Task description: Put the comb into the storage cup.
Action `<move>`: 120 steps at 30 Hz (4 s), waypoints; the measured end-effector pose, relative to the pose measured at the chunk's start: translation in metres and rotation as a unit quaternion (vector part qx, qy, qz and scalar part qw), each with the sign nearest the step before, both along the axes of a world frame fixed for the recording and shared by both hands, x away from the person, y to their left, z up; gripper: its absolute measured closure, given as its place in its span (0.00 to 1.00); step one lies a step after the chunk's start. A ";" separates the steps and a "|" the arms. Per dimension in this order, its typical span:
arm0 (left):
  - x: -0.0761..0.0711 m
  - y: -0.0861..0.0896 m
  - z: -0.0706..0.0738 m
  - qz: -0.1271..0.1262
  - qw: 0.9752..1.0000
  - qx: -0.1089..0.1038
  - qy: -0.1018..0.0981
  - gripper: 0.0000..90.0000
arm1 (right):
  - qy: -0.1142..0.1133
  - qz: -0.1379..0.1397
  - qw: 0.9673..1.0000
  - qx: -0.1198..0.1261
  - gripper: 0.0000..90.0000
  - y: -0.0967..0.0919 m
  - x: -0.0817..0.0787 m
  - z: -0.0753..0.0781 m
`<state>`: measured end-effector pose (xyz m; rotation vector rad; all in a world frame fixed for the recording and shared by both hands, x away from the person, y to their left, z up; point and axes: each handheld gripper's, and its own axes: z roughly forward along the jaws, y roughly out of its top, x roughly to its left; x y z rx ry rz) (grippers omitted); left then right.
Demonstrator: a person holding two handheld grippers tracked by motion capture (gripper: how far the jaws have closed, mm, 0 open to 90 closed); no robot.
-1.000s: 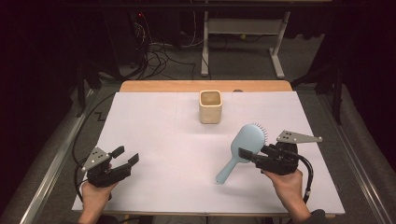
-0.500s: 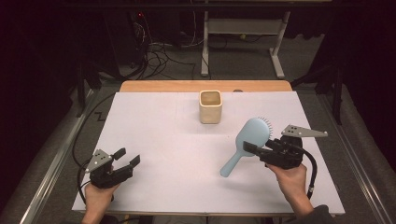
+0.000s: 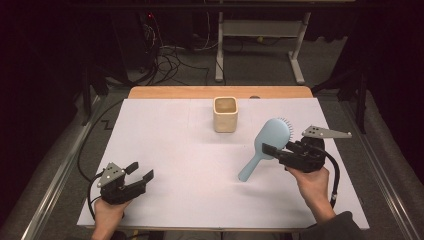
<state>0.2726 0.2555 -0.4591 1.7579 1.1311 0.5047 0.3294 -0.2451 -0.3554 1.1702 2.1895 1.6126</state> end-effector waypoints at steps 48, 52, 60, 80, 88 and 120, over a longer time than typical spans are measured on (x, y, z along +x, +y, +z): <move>0.001 0.008 -0.002 0.010 1.000 -0.017 0.008 0.38 | -0.004 -0.021 0.999 -0.025 0.60 0.011 0.035 0.028; 0.001 0.008 -0.002 0.008 1.000 -0.017 0.006 0.38 | -0.005 -0.026 0.999 -0.029 0.61 0.013 0.039 0.030; 0.000 0.008 -0.001 0.007 1.000 -0.016 0.004 0.38 | -0.007 -0.031 0.999 -0.036 0.60 0.018 0.048 0.036; 0.000 0.010 -0.001 0.007 1.000 -0.019 0.005 0.38 | -0.009 -0.048 0.997 -0.054 0.60 0.027 0.070 0.046; 0.000 0.010 -0.001 0.007 1.000 -0.017 0.005 0.38 | -0.012 -0.056 0.997 -0.060 0.60 0.030 0.077 0.051; 0.001 0.011 -0.002 0.008 1.000 -0.019 0.006 0.38 | -0.015 -0.071 0.996 -0.061 0.60 0.045 0.101 0.064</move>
